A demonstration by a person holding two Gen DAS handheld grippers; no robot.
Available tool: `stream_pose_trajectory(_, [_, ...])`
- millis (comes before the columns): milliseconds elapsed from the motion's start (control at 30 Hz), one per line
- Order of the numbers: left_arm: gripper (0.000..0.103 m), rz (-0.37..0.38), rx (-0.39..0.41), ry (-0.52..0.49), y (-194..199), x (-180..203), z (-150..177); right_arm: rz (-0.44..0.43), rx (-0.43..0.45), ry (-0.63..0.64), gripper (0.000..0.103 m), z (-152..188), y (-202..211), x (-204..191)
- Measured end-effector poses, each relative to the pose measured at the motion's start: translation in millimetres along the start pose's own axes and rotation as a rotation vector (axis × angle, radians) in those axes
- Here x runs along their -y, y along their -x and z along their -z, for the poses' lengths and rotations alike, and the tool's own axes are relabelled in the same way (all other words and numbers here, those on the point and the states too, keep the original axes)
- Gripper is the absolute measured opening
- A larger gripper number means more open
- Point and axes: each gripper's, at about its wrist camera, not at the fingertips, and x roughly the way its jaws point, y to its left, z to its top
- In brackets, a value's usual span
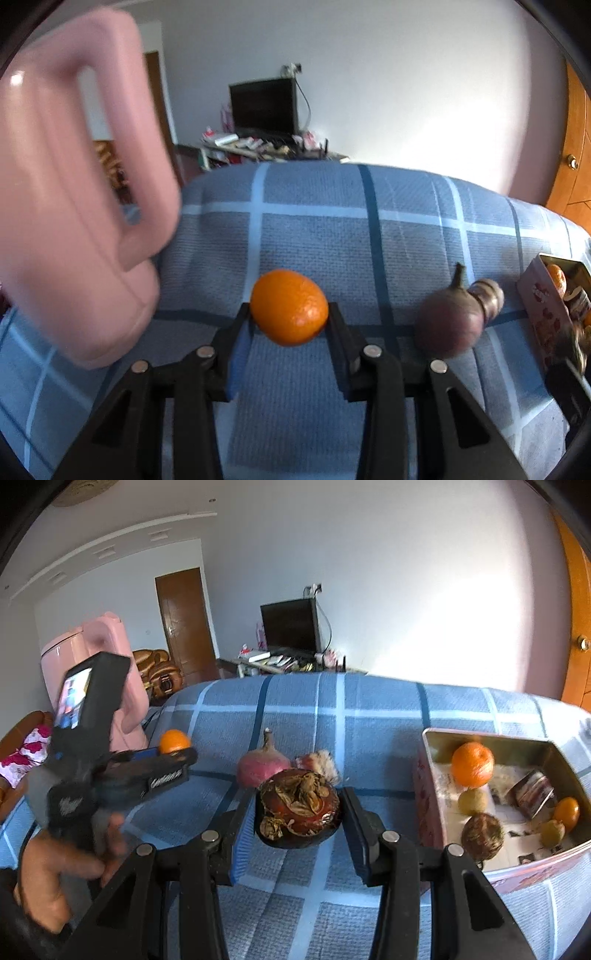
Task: Organize fruits
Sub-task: 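Carry the orange in the left tool over the tin box while the right tool carries the mangosteen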
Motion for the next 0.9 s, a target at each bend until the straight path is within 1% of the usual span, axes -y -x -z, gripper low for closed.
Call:
stream_pose_trajectory(200, [0.04, -0.025, 0.1, 0.022, 38.4, 12.9, 13.4, 0.035, 0.054, 0.022, 0.047, -0.7, 8.2, -1.5])
stream_pose_trajectory(400, [0.04, -0.066, 0.169, 0.022, 71.3, 25.8, 29.9, 0.052, 0.097, 0.047, 0.047, 0.7, 17.6, -4.5])
stream_pose_trajectory(567, [0.04, -0.054, 0.167, 0.028, 84.8, 33.1, 47.8, 0.058, 0.102, 0.069, 0.047, 5.7, 27.6, -3.7])
stream_pose_trajectory(767, [0.04, -0.046, 0.156, 0.017, 92.2, 43.3, 58.5, 0.066, 0.106, 0.072, 0.047, 14.3, 44.8, 7.2])
stream_pose_trajectory(900, [0.04, -0.044, 0.168, 0.01, 100.3, 51.9, 65.1, 0.081, 0.116, 0.08, 0.047, 18.1, 54.9, 16.0])
